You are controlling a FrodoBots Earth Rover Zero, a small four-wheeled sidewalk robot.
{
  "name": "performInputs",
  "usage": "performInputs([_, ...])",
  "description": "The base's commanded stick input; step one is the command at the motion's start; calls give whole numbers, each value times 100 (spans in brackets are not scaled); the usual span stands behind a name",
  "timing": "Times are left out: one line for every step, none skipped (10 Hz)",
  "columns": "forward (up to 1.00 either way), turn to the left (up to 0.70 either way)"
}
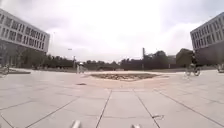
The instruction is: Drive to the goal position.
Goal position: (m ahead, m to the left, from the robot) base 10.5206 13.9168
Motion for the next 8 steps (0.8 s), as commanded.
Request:
performInputs([70, 0])
performInputs([70, 0])
performInputs([70, 0])
performInputs([70, 0])
performInputs([70, 0])
performInputs([70, 0])
performInputs([70, 0])
performInputs([70, 0])
